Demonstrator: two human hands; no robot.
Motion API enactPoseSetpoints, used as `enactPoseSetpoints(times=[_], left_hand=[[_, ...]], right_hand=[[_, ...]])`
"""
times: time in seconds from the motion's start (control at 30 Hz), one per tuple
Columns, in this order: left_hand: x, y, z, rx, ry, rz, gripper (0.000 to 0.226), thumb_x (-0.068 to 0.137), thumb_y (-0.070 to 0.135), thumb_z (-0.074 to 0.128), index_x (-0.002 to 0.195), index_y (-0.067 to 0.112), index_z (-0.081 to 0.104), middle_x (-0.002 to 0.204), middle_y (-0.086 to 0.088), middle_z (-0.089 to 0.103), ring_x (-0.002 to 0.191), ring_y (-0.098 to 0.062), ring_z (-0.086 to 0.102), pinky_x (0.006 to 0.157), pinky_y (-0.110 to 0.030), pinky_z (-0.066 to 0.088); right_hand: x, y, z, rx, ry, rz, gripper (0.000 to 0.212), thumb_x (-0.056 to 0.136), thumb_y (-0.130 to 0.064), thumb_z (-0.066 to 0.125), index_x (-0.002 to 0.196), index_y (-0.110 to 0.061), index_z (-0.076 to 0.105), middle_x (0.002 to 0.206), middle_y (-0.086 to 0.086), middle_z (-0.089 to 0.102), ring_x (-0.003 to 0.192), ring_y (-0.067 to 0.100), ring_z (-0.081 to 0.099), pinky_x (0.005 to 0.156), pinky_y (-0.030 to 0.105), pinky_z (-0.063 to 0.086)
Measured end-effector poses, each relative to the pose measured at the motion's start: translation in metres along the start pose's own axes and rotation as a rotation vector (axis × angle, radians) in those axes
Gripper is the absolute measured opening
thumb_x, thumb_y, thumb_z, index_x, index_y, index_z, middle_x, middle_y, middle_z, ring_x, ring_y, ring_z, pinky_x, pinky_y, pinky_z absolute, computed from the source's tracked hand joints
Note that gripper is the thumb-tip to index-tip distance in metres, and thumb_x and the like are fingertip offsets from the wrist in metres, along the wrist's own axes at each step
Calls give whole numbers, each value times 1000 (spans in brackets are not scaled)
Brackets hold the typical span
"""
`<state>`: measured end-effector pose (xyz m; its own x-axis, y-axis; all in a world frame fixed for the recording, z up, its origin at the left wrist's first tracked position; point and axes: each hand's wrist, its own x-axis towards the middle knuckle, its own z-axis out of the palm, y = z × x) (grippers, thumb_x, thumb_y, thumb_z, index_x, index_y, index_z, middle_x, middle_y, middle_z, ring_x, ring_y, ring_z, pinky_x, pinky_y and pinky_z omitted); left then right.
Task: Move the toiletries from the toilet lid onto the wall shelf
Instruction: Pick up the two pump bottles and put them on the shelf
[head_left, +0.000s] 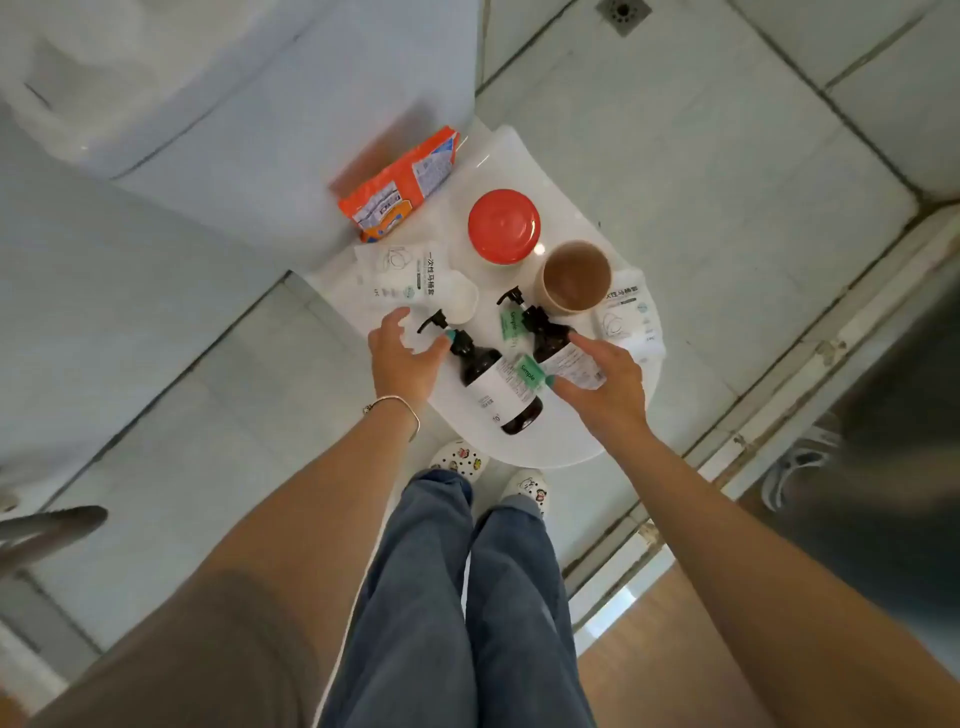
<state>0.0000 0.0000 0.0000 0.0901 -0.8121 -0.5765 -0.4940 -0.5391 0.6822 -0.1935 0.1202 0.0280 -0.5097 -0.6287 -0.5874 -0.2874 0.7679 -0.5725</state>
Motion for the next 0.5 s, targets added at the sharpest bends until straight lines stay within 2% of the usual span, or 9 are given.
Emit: enactPoseSetpoints(times=[0.1, 0.2, 0.27, 0.37, 0.43, 0.5], left_hand=[[9, 0, 3, -18, -19, -31, 43, 82, 22, 72, 122, 21, 56, 120, -3, 55, 96, -14, 57, 80, -22, 43], [13, -1, 8, -110, -45, -48, 32, 84, 13, 68, 115, 17, 62, 113, -2, 64, 100, -15, 62, 86, -25, 48], [18, -2, 11, -131, -54, -40, 25, 83, 10, 66, 107, 17, 64, 108, -1, 67, 97, -16, 64, 90, -31, 51], [24, -1, 14, -188, -83, -48, 19, 82, 8, 67, 94, 23, 63, 95, -1, 68, 84, -16, 65, 86, -44, 56], [22, 0, 14, -240, -102, -66, 19, 85, 3, 64, 95, 19, 62, 92, -2, 66, 79, -12, 64, 81, -40, 58], [21, -2, 14, -305, -116, -84, 19, 87, 1, 62, 97, 17, 60, 100, -9, 66, 84, -17, 66, 76, -34, 59]], right_hand=[[8, 9, 3, -26, 20, -9, 58, 74, -40, 80, 127, -45, 55, 137, -5, 45, 129, 23, 38, 105, 51, 44], [14, 21, 5, 37, 8, -15, 56, 72, -37, 81, 115, -59, 53, 128, -9, 45, 126, 26, 42, 89, 53, 54], [16, 23, 5, 70, 15, -13, 57, 74, -31, 82, 109, -64, 51, 123, -12, 43, 124, 27, 45, 85, 52, 56], [20, 24, 5, 96, 17, 14, 60, 77, -14, 79, 125, -43, 55, 128, -2, 44, 125, 30, 45, 73, 49, 60], [20, 22, 6, 127, 23, 44, 63, 78, -8, 78, 131, -33, 55, 134, 4, 43, 126, 31, 45, 66, 47, 61], [22, 20, 6, 137, 12, 72, 66, 77, -10, 80, 132, -33, 53, 136, 4, 43, 127, 29, 44, 64, 46, 61]])
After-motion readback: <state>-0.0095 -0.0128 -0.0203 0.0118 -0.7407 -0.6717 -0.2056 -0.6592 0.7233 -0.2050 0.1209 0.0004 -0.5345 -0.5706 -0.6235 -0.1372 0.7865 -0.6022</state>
